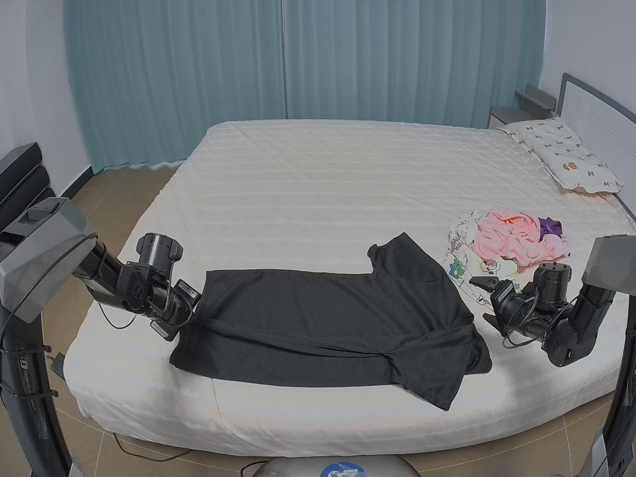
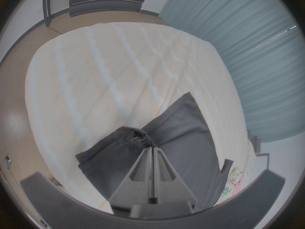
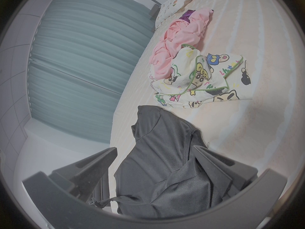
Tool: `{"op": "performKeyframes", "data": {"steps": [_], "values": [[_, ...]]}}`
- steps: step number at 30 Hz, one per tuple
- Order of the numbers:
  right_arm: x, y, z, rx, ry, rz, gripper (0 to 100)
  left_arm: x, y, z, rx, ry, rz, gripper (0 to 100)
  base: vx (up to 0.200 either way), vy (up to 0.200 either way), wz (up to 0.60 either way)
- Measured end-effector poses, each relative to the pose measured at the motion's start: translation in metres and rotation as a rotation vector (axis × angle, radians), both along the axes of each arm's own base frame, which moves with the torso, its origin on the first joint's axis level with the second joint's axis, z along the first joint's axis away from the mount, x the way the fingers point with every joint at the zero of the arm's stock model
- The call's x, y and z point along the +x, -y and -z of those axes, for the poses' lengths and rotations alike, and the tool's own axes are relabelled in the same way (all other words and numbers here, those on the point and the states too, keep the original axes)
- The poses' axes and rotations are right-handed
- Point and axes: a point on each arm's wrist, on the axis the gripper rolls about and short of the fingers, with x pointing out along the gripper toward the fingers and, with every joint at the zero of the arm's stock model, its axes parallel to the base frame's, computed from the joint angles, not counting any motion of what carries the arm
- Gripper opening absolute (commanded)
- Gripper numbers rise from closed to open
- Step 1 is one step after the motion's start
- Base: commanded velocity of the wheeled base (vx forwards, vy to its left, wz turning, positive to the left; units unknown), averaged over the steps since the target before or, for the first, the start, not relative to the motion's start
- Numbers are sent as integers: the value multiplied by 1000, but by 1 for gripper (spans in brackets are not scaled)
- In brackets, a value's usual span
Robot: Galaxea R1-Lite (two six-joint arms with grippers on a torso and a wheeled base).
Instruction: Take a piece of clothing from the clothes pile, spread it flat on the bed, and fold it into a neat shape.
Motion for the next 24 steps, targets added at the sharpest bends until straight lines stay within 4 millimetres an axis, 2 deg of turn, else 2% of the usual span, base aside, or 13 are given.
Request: {"op": "performKeyframes", "data": {"steps": [14,15,24], "values": [[1,0,0,-1,2,-1,100,20,-5,7,-18,24,-40,0,0,0,0],[1,-1,0,-1,2,-2,100,22,-6,7,-26,27,-52,100,0,0,0],[1,-1,1,-1,0,-3,100,28,-14,10,-44,29,-81,100,0,0,0]]}}
